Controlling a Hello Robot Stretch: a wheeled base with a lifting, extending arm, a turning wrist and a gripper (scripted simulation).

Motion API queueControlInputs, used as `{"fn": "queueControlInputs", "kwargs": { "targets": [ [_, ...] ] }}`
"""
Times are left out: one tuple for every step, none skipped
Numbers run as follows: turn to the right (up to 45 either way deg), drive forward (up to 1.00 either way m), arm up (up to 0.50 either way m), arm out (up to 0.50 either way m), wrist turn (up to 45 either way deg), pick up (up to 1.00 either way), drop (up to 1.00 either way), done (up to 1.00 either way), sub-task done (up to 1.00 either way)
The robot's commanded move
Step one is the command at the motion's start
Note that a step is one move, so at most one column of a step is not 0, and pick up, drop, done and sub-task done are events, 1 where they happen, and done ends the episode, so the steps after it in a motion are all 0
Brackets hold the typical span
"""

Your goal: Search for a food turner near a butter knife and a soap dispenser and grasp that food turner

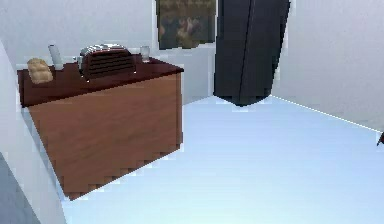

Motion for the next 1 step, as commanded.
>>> {"fn": "queueControlInputs", "kwargs": {
  "targets": [
    [-12.0, 0.00, 0.00, 0.00, 0.0, 0.00, 0.00, 0.00, 0.00]
  ]
}}
